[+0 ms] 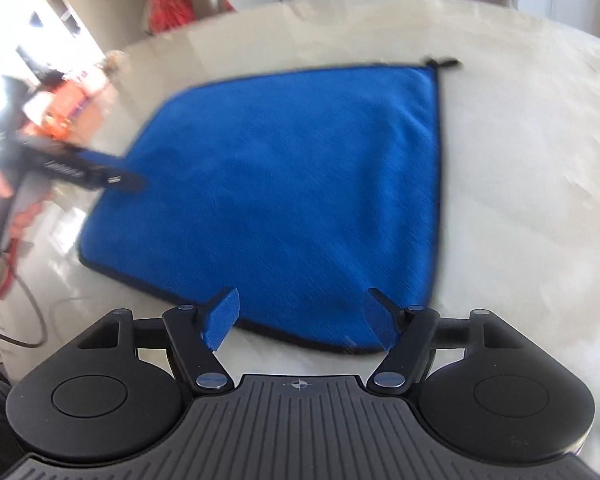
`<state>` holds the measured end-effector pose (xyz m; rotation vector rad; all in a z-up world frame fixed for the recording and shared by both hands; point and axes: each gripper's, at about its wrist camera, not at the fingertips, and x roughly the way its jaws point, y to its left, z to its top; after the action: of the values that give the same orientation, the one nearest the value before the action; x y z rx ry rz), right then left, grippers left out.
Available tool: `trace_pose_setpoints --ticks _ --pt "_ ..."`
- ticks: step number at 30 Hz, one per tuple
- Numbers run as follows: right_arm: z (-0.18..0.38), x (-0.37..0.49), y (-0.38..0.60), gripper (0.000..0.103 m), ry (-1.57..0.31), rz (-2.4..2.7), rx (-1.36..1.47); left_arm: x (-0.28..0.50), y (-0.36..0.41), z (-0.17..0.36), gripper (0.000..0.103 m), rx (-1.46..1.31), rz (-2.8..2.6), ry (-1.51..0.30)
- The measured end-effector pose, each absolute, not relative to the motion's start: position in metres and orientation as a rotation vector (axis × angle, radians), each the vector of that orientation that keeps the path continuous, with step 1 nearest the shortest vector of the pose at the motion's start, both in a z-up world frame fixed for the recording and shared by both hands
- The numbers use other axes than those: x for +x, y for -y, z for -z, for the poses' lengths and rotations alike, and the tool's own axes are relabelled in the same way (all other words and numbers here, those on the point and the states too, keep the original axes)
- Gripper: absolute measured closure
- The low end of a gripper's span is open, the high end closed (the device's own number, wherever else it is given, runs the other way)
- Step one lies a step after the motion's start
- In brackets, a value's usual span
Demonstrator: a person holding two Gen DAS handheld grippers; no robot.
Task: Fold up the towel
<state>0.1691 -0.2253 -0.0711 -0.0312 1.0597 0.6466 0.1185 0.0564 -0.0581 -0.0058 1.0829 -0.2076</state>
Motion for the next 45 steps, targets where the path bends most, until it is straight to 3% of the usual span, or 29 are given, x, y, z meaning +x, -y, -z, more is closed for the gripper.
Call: trace_pose_setpoints --ticks 7,12,18,20,35,38,41,44,45 --pt "0.076 0.166 0.23 0.031 -1.064 -0.614 -0.061 0.122 -0.056 0.069 0.004 0.03 0.209 -1.129" --pt "0.073 0.156 0.251 0.03 -1.068 -0.554 0.005 0.102 -0.089 0.062 0.004 -0.117 0.191 -1.077" --pt "0.078 0.157 0.237 0.014 -1.072 -0.542 -0.032 0.082 -0.14 0.062 0.005 -0.423 0.115 -1.015" --pt "0.08 0.159 0.231 0.013 -1.073 -0.542 -0.062 0.082 -0.147 0.064 0.005 -0.451 0.103 -1.021" --pt "0.061 0.157 0.219 0.013 -1.062 -0.56 -0.02 0.095 -0.13 0.065 0.006 -0.27 0.132 -1.112" --pt "0.056 0.154 0.216 0.013 -1.054 -0.557 -0.019 0.096 -0.128 0.064 0.011 -0.256 0.15 -1.106" --pt "0.05 0.153 0.213 0.013 -1.043 -0.553 -0.006 0.097 -0.127 0.063 0.025 -0.234 0.174 -1.104" --pt "0.043 0.15 0.201 0.013 -1.021 -0.602 0.003 0.099 -0.132 0.062 0.049 -0.248 0.188 -1.11" --pt "0.041 0.148 0.194 0.013 -1.009 -0.632 -0.002 0.101 -0.136 0.062 0.064 -0.276 0.195 -1.121"
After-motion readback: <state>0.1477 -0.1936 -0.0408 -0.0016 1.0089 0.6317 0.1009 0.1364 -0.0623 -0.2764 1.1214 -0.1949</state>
